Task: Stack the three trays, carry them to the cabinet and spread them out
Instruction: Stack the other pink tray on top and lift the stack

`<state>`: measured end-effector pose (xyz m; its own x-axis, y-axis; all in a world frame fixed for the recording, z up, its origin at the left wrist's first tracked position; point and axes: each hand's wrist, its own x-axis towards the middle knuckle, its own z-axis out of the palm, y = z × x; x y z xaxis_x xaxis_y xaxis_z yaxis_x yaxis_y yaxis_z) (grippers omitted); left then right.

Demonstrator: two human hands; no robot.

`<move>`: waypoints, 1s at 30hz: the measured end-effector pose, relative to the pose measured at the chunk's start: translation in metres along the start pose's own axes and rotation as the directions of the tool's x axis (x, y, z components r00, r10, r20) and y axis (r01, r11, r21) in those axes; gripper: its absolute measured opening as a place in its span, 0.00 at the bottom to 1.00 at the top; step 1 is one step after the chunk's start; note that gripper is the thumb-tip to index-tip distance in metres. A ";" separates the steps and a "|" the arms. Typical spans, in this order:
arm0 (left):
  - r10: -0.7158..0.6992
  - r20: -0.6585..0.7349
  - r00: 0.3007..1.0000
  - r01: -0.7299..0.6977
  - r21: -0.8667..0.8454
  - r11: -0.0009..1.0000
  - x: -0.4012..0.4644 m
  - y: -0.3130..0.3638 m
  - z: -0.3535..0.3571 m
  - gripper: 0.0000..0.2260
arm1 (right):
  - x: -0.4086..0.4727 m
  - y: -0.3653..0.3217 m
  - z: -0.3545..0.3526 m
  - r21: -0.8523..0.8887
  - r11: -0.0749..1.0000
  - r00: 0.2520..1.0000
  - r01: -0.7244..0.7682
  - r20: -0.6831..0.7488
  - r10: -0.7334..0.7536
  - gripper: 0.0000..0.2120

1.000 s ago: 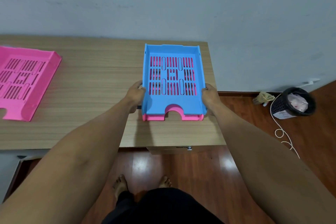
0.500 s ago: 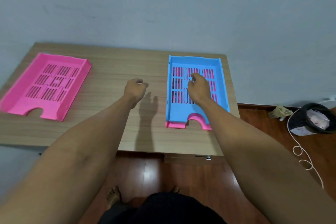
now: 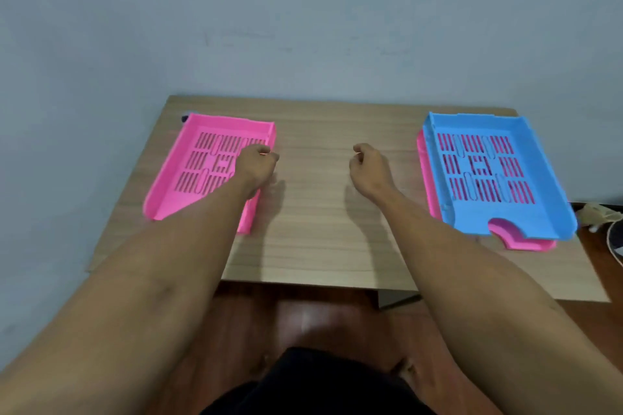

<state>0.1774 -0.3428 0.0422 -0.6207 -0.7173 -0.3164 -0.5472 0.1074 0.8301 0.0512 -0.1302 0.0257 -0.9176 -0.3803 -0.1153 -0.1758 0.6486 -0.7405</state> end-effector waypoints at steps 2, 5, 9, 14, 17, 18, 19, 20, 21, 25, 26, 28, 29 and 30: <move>0.012 -0.003 1.000 -0.012 0.045 0.999 0.008 -0.014 -0.040 0.05 | -0.014 -0.026 0.032 0.015 1.000 1.000 -0.013 0.007 0.013 0.18; 0.003 0.020 1.000 -0.004 0.048 0.999 0.018 -0.042 -0.094 0.11 | -0.036 -0.060 0.076 0.047 0.998 0.999 -0.043 0.012 0.042 0.19; -0.033 -0.009 0.999 0.033 0.065 0.997 0.034 -0.083 -0.150 0.08 | -0.060 -0.094 0.123 0.069 0.995 0.997 -0.075 0.033 0.073 0.19; -0.096 -0.110 0.989 0.108 0.105 0.989 0.051 -0.140 -0.203 0.20 | -0.073 -0.117 0.170 0.026 0.996 0.987 -0.086 0.136 0.082 0.21; -0.141 -0.114 0.983 0.155 0.122 0.980 0.055 -0.160 -0.220 0.24 | -0.079 -0.123 0.194 -0.006 0.994 0.969 -0.107 0.223 0.105 0.22; -0.155 -0.098 0.983 0.166 0.116 0.979 0.058 -0.167 -0.224 0.25 | -0.081 -0.125 0.201 -0.019 0.993 0.962 -0.115 0.249 0.116 0.21; -0.176 -0.075 0.981 0.184 0.116 0.976 0.060 -0.172 -0.226 0.27 | -0.082 -0.125 0.208 -0.033 0.992 0.955 -0.121 0.270 0.126 0.21; -0.191 -0.059 0.980 0.196 0.113 0.974 0.065 -0.179 -0.227 0.28 | -0.083 -0.124 0.214 -0.048 0.991 0.948 -0.124 0.290 0.132 0.21; -0.210 -0.039 0.977 0.213 0.108 0.971 0.067 -0.184 -0.228 0.29 | -0.084 -0.123 0.220 -0.062 0.990 0.940 -0.129 0.310 0.142 0.20; -0.234 -0.014 0.972 0.234 0.108 0.966 0.066 -0.197 -0.224 0.34 | -0.085 -0.111 0.236 -0.093 0.985 0.929 -0.144 0.330 0.167 0.22; -0.239 -0.015 0.971 0.239 0.106 0.965 0.062 -0.197 -0.223 0.32 | -0.084 -0.108 0.238 -0.095 0.983 0.931 -0.155 0.319 0.177 0.22; -0.251 -0.004 0.968 0.249 0.109 0.962 0.053 -0.198 -0.220 0.31 | -0.080 -0.101 0.239 -0.090 0.980 0.940 -0.178 0.279 0.197 0.22; -0.257 0.008 0.966 0.254 0.118 0.960 0.047 -0.197 -0.218 0.31 | -0.077 -0.098 0.239 -0.088 0.978 0.946 -0.187 0.253 0.204 0.21; -0.256 0.021 0.967 0.251 0.126 0.960 0.044 -0.200 -0.216 0.31 | -0.074 -0.095 0.238 -0.085 0.977 0.949 -0.197 0.233 0.212 0.21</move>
<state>0.3810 -0.5449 -0.0387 -0.4716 -0.7065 -0.5277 -0.7518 0.0094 0.6593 0.2207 -0.3205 -0.0528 -0.8254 -0.3772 -0.4201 -0.0213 0.7644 -0.6444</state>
